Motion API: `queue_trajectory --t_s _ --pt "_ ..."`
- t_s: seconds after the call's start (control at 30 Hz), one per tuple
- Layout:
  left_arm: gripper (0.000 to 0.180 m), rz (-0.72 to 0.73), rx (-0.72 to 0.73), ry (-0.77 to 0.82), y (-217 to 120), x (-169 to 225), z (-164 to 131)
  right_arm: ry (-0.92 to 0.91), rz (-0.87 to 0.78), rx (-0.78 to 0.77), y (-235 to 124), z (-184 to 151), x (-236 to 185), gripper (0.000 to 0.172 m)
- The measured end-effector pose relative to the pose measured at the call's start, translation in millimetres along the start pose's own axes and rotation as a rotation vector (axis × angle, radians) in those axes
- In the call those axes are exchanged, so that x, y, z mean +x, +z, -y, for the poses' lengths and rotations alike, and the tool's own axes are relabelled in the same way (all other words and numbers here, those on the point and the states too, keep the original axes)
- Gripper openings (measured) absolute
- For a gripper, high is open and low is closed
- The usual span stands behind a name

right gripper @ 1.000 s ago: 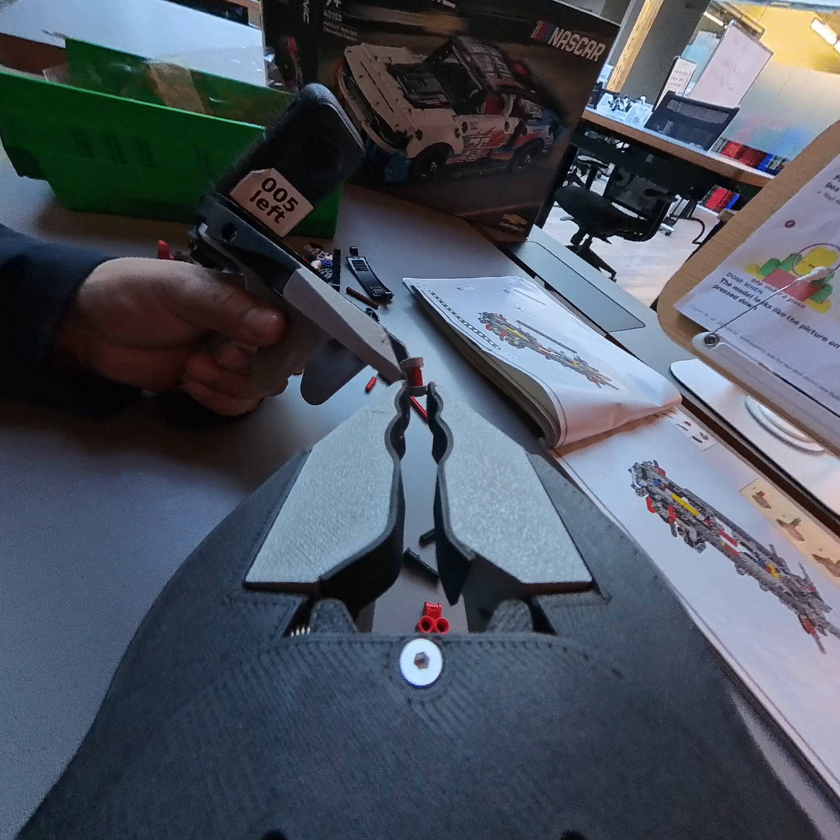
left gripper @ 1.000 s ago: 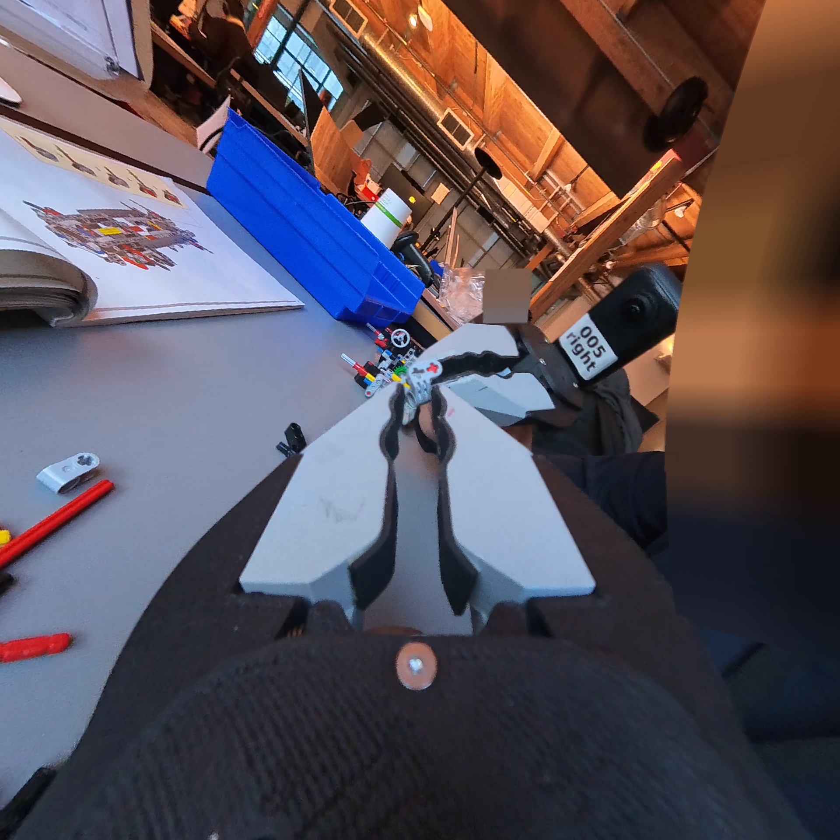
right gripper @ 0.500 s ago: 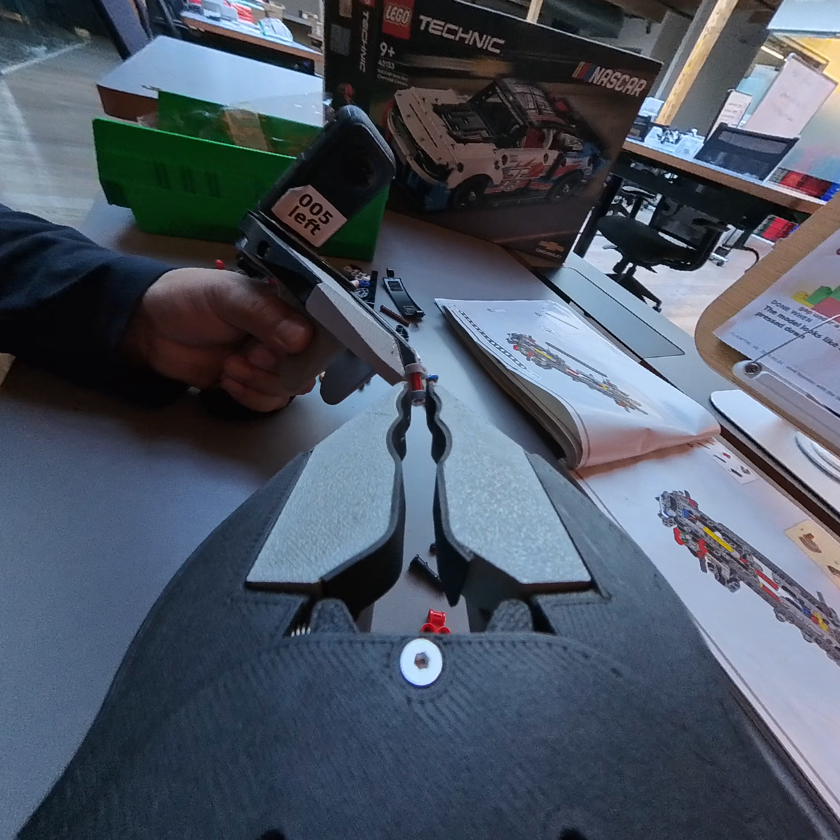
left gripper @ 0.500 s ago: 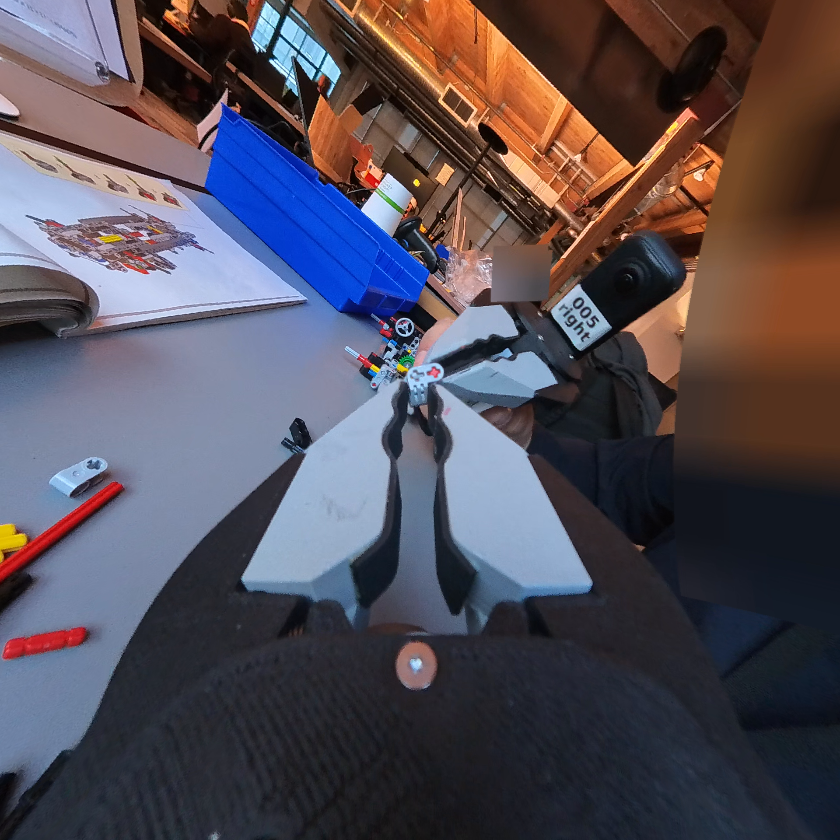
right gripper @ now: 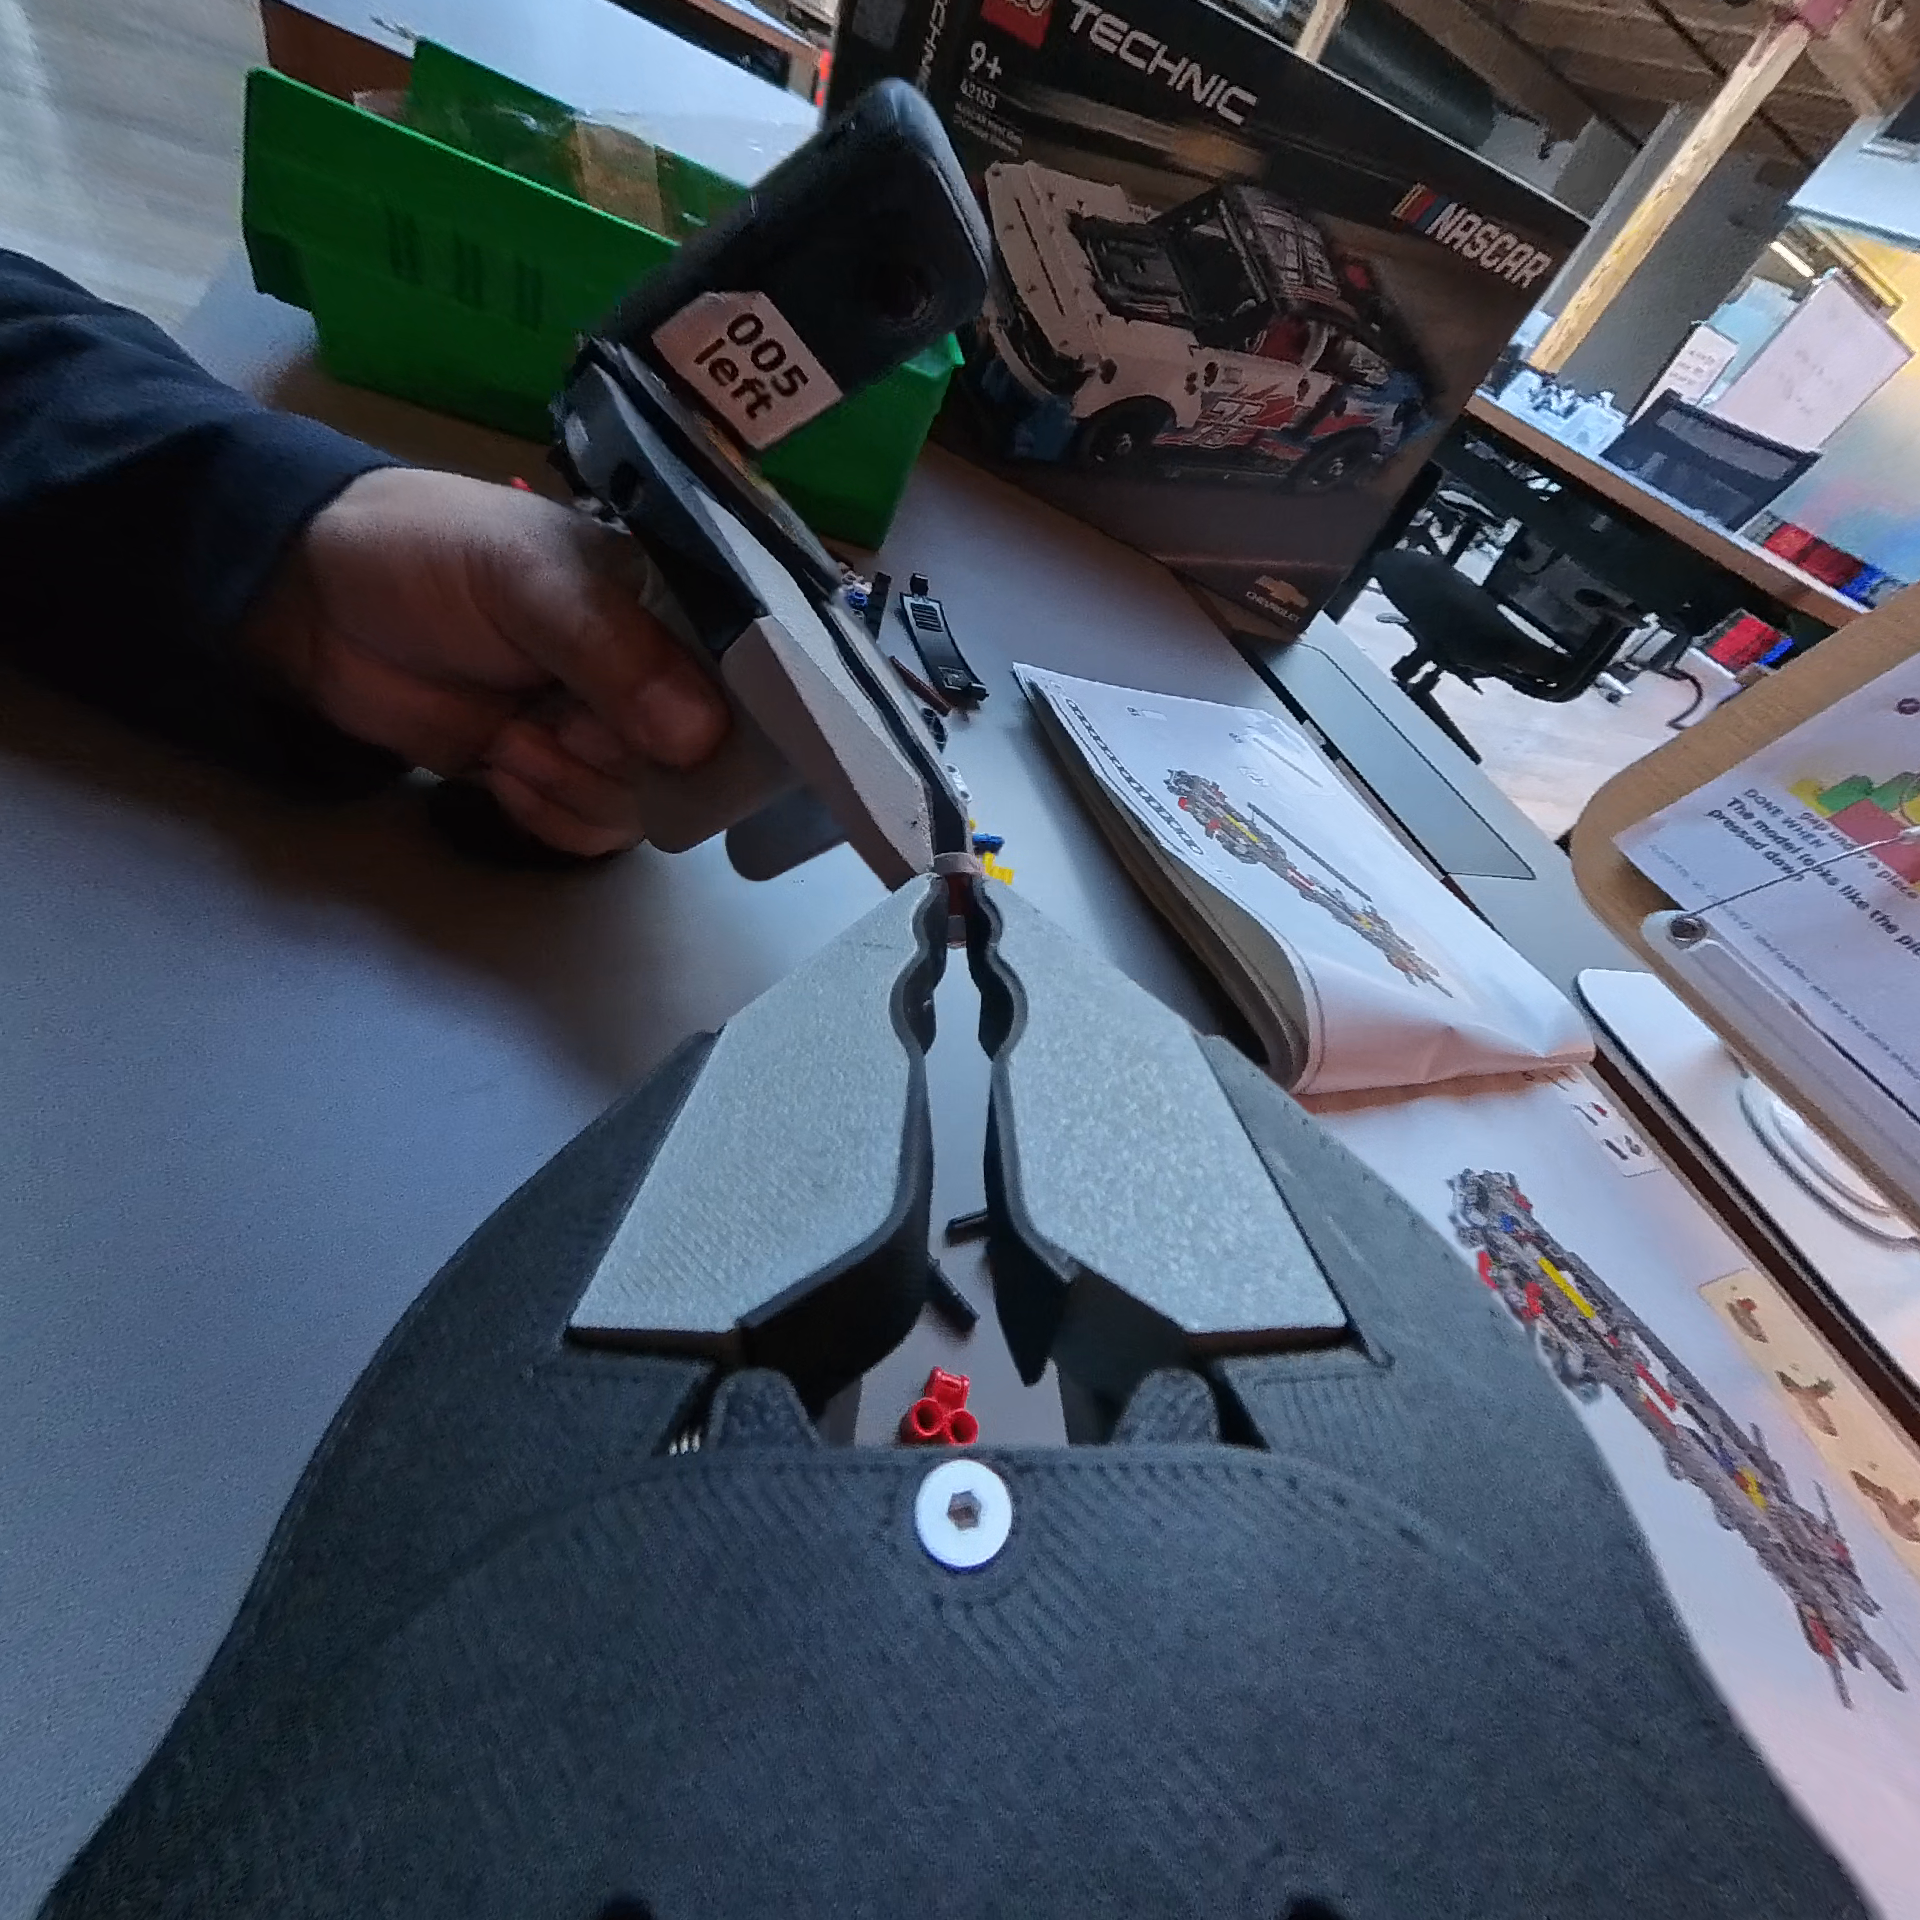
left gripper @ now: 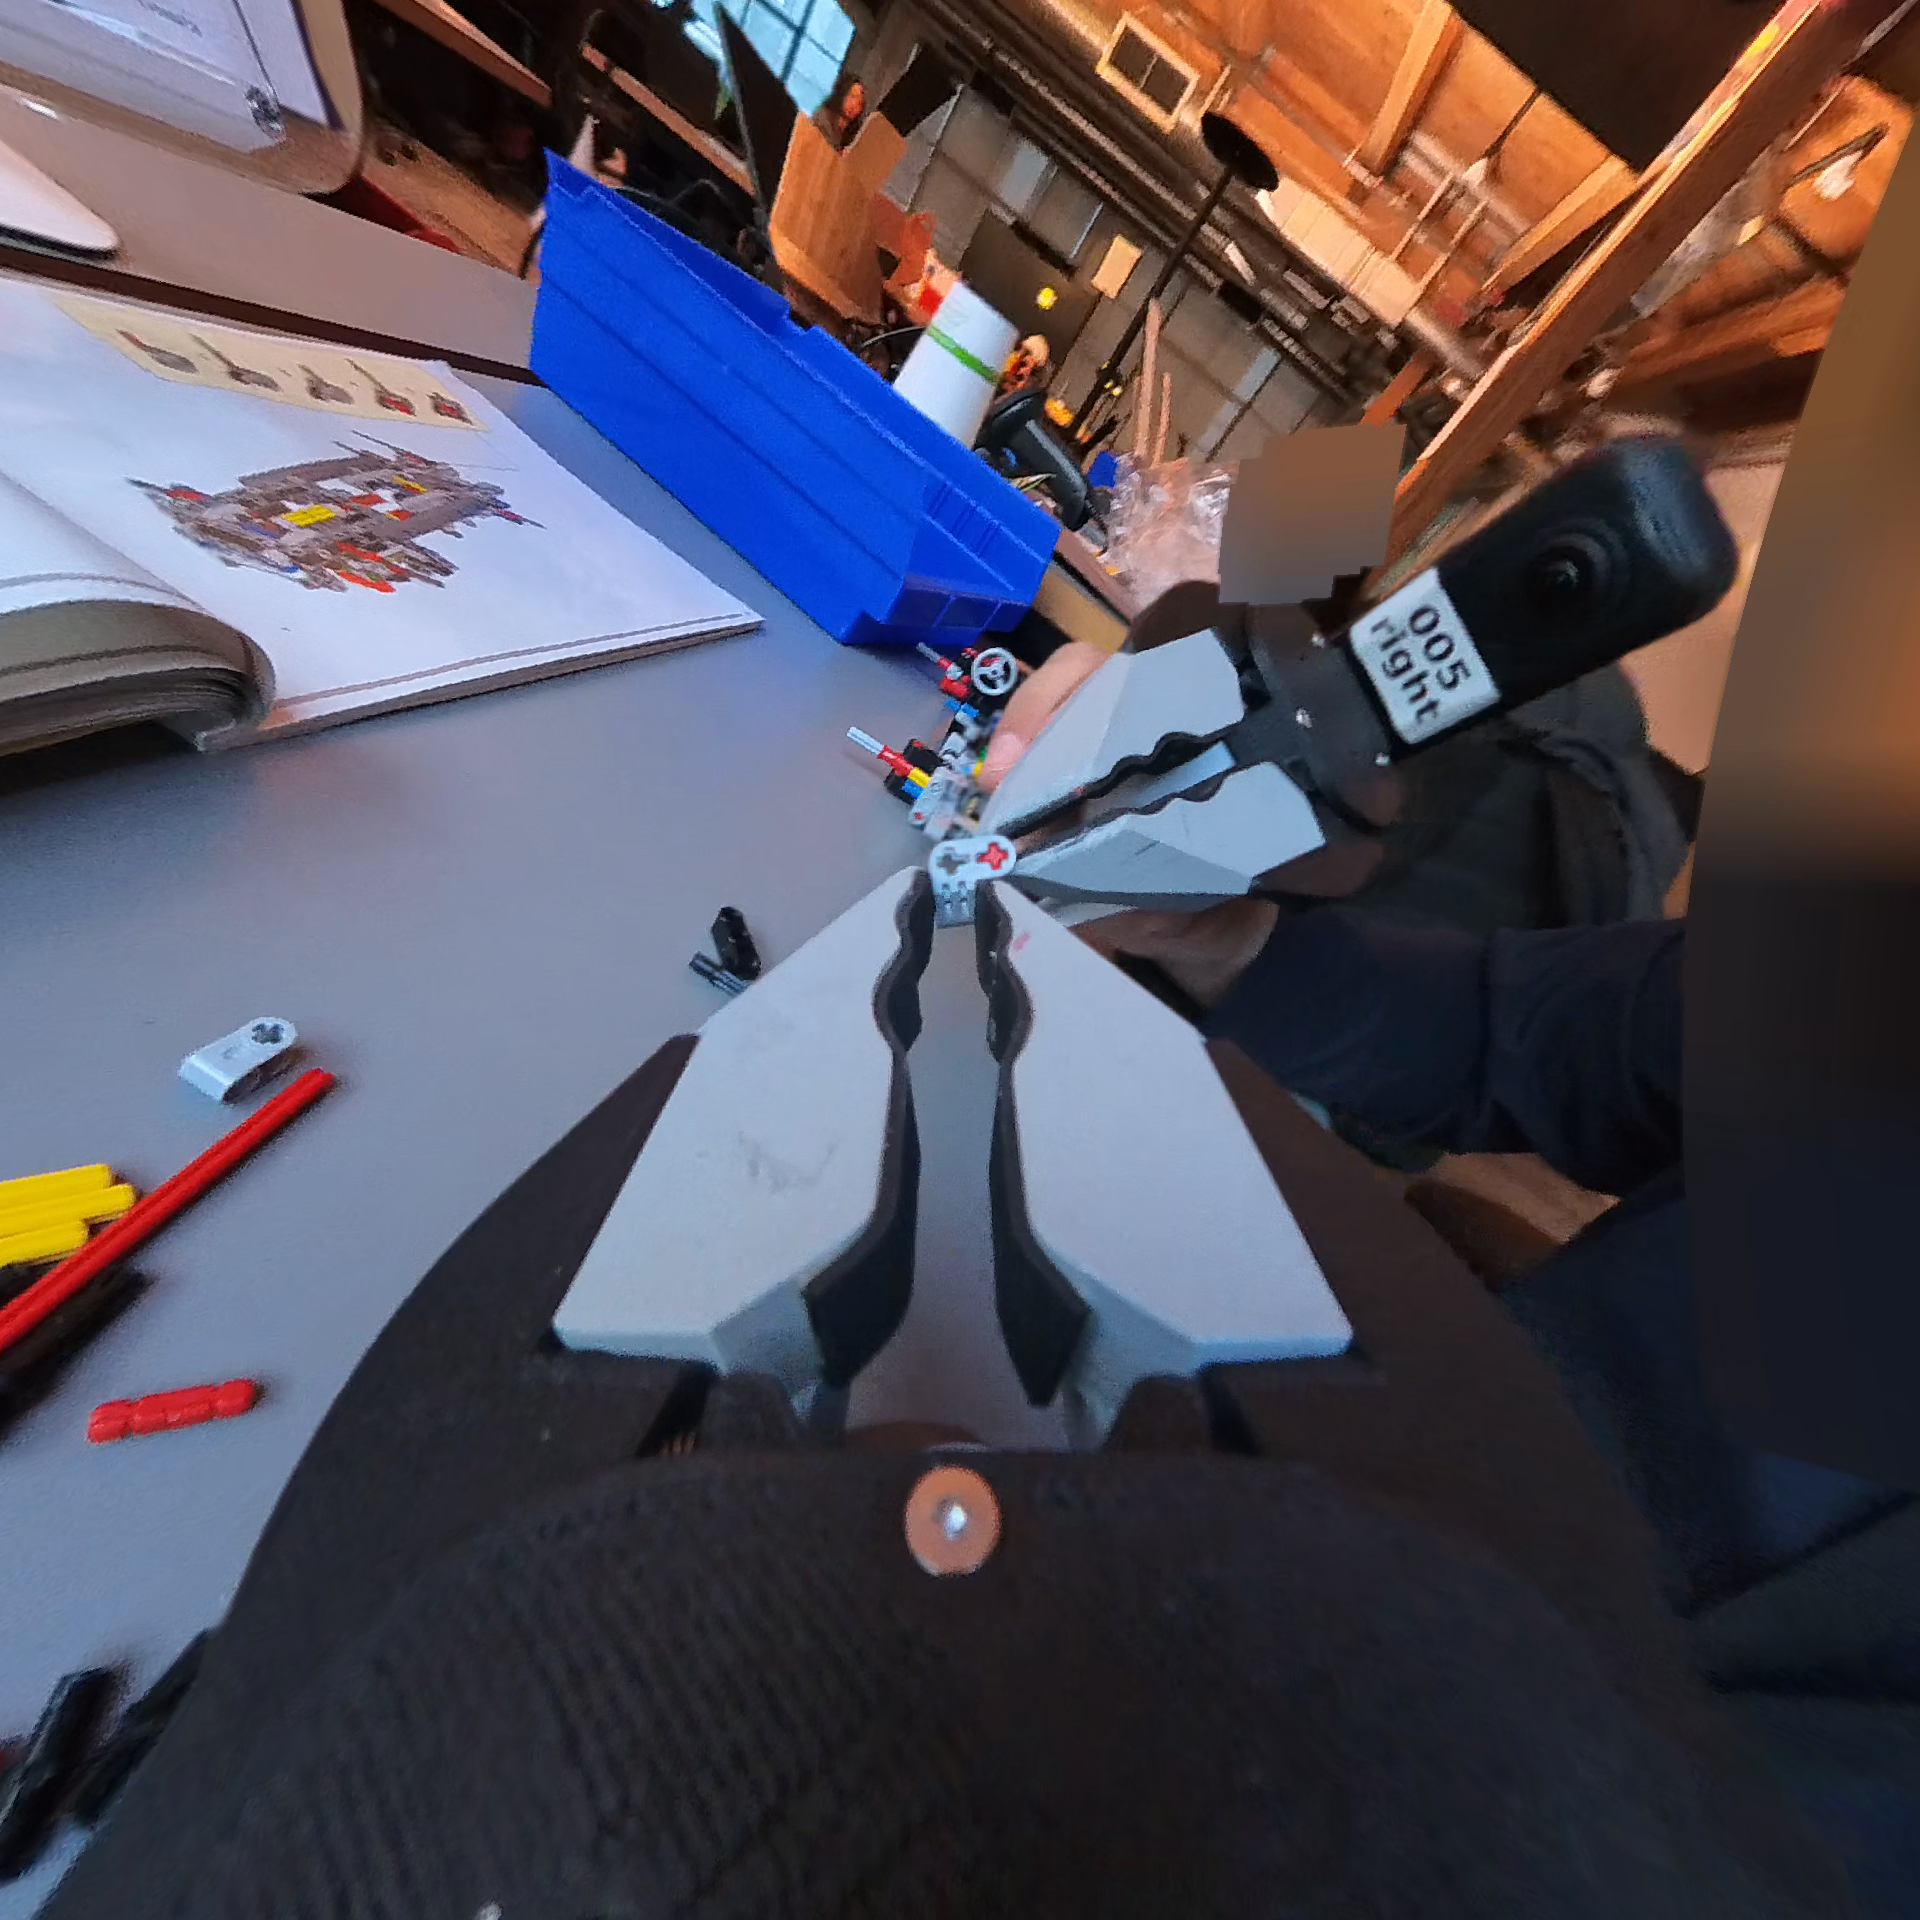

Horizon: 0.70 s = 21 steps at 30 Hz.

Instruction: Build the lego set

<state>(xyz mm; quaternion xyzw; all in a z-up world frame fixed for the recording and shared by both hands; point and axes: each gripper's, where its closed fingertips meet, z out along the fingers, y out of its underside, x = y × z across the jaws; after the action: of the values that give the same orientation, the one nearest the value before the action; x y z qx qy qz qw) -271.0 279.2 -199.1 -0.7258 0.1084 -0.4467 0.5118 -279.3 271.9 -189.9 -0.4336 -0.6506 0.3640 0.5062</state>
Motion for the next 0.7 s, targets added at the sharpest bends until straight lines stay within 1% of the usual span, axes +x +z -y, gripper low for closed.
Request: queue_trajectory --t_s 0.1,0.23,0.4,0.47,0.57,0.7 --pt "0.006 0.05 -0.032 0.064 0.5 -1.0 -4.3 -0.017 0.024 -0.019 0.3 -4.7 -1.7 0.0" --pt "0.006 0.104 -0.066 0.092 -0.7 -5.8 -8.4 -0.137 -0.008 -0.062 3.2 -10.2 -4.1 0.0" --pt "0.006 0.077 -0.069 -0.02 -1.3 -11.4 -9.8 -0.26 -0.1 -0.093 7.5 -13.4 -1.8 0.0" --pt "0.006 0.078 -0.089 -0.03 0.0 -11.5 -13.0 -0.252 -0.07 -0.109 6.8 -16.0 -3.3 0.0" --pt "0.006 0.085 -0.091 -0.041 -0.3 -10.3 -15.0 -0.172 -0.015 -0.094 6.6 -16.7 -5.2 0.0" --pt "0.006 0.1 -0.094 -0.057 -2.2 -10.9 -17.3 -0.142 0.0 -0.08 8.2 -17.3 -8.0 0.0"
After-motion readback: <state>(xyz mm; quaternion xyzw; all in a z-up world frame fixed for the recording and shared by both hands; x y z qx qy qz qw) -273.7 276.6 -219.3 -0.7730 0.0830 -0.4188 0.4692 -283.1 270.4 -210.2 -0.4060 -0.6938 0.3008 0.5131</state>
